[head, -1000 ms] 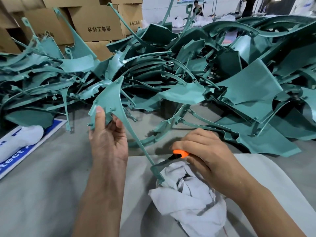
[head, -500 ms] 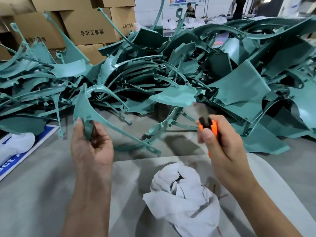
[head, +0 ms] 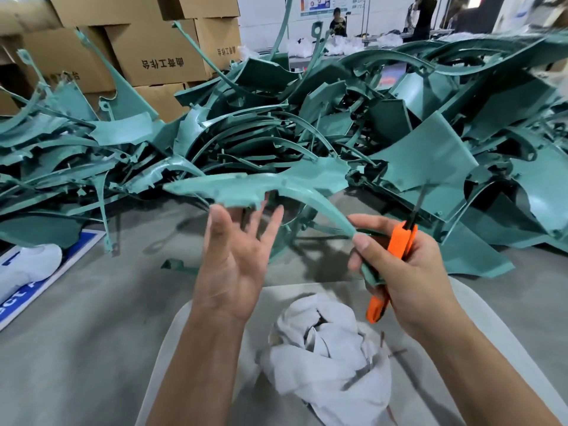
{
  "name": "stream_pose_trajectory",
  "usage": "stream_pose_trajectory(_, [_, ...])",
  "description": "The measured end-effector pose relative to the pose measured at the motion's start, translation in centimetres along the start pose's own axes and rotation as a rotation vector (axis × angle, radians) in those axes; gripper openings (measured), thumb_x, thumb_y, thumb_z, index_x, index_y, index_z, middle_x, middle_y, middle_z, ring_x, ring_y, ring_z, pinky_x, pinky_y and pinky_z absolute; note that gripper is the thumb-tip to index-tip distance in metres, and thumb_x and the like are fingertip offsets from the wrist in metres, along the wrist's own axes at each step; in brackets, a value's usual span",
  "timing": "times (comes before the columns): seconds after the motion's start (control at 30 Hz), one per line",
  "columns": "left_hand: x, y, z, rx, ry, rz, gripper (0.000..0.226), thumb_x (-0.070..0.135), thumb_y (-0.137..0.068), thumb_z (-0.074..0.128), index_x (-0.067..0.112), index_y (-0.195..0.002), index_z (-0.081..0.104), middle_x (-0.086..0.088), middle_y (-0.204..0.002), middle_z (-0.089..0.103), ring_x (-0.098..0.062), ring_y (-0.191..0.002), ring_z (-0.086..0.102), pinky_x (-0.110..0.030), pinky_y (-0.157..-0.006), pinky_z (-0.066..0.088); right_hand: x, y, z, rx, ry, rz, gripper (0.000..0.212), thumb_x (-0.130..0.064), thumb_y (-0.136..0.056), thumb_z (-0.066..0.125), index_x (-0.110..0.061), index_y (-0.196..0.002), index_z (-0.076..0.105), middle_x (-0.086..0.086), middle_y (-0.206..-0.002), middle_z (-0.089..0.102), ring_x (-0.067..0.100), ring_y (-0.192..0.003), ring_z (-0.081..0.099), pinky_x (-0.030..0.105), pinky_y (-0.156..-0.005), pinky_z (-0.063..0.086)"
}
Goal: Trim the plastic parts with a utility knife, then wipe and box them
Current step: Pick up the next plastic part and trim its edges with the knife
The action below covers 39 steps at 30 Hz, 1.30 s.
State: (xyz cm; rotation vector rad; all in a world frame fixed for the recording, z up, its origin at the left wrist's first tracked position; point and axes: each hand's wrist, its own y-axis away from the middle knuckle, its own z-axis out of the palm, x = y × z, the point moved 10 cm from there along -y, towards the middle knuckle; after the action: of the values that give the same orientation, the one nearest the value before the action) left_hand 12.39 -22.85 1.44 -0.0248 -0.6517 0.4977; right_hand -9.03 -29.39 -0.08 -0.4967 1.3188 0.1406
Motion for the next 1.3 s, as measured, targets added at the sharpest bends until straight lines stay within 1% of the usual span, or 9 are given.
stream_pose_trajectory(0.07, [0.6,0.2,0.5,-0.092,-0.105,0.028,0.117,0.049,-0.05,0.097,0.017,-0.145,0.038,-0.007,-0.158,0.038,-0.031,-0.144,0.046,-0.049,-0.11,0.048,0.6,-0.2,-0.2,-0.006,-0.182,0.084,0.022,-0.026,-0.087,0.074,-0.017,-0.106,0.08,0.012,-0.066,0.063,0.016,-0.041,0.037,0.021,-0.039,0.032])
stream_pose_trajectory(0.23, [2.1,-0.5,-3.4,0.066,-0.177,0.127,0.13,0.017,-0.055,0.099,0.029,-0.16,0.024,-0.009,-0.146,0.056,-0.031,-0.134,0.057,-0.053,-0.112,0.045,2.8,0.1,-0.2,-0.101,-0.395,0.414,0.021,-0.017,-0.084,0.065,-0.007,-0.099,0.077,0.005,-0.057,0.051,0.006,-0.037,0.034,0.015,-0.031,0.027])
stream_pose_trajectory(0.37, [5.4,0.1,-5.0,0.269,-0.873,0.351,0.051,0.041,-0.06,0.09,0.016,-0.103,0.077,0.003,-0.094,0.08,-0.015,-0.085,0.076,-0.025,-0.071,0.06,3.7,0.2,-0.5,-0.057,-0.63,0.536,0.029,-0.035,-0.089,0.064,-0.006,-0.092,0.069,0.002,-0.059,0.048,0.003,-0.038,0.034,0.013,-0.029,0.027])
stream_pose_trajectory(0.47, [5.0,0.4,-5.6,0.309,-0.844,0.361,0.022,0.034,-0.075,0.086,0.019,-0.089,0.079,-0.002,-0.088,0.08,-0.022,-0.073,0.078,-0.032,-0.06,0.062,2.8,-0.8,-2.5,0.13,-0.775,0.415,0.056,-0.064,-0.09,0.056,-0.009,-0.085,0.065,0.003,-0.068,0.05,0.008,-0.048,0.037,0.015,-0.039,0.033])
stream_pose_trajectory(0.57, [3.8,0.5,-4.7,0.245,-0.642,0.355,0.009,0.017,-0.094,0.074,0.022,-0.101,0.077,-0.007,-0.106,0.078,-0.031,-0.085,0.077,-0.038,-0.064,0.063,1.9,-0.9,-5.0,0.336,-0.526,0.244,0.049,-0.061,-0.1,0.049,-0.013,-0.088,0.055,0.008,-0.074,0.059,0.018,-0.059,0.047,0.029,-0.054,0.044])
stream_pose_trajectory(0.63, [2.5,0.3,-3.9,0.204,-0.531,0.304,0.021,0.008,-0.095,0.069,0.027,-0.1,0.078,-0.007,-0.115,0.076,-0.034,-0.096,0.076,-0.04,-0.07,0.064,-0.3,-0.4,-6.0,0.406,-0.004,0.038,0.035,-0.04,-0.11,0.047,-0.011,-0.091,0.055,0.007,-0.077,0.065,0.023,-0.064,0.057,0.041,-0.063,0.051])
stream_pose_trajectory(0.83, [0.5,0.8,-2.4,0.153,-0.419,0.26,0.034,-0.005,-0.096,0.061,0.023,-0.1,0.08,-0.011,-0.118,0.076,-0.042,-0.105,0.073,-0.045,-0.08,0.063,-3.3,1.0,-0.4,0.202,0.757,-0.389,0.04,-0.045,-0.11,0.043,-0.022,-0.078,0.046,-0.002,-0.056,0.051,0.016,-0.047,0.049,0.037,-0.047,0.041])
stream_pose_trajectory(1.0, [0.7,2.3,0.4,0.107,-0.603,0.45,0.026,0.0,-0.091,0.067,0.022,-0.093,0.081,-0.005,-0.101,0.08,-0.027,-0.094,0.077,-0.041,-0.077,0.064,-2.3,0.3,0.2,0.172,0.742,-0.338,0.037,-0.032,-0.111,0.042,-0.027,-0.076,0.036,-0.012,-0.054,0.036,0.014,-0.048,0.038,0.02,-0.049,0.026])
stream_pose_trajectory(1.3, [-1.9,3.7,2.7,0.023,-0.768,0.407,0.018,-0.004,-0.089,0.073,0.013,-0.093,0.077,-0.003,-0.093,0.08,-0.028,-0.085,0.079,-0.036,-0.068,0.065,-1.4,0.2,0.2,0.144,0.677,-0.257,0.035,-0.032,-0.11,0.043,-0.021,-0.076,0.037,-0.009,-0.057,0.038,0.014,-0.051,0.034,0.026,-0.052,0.026])
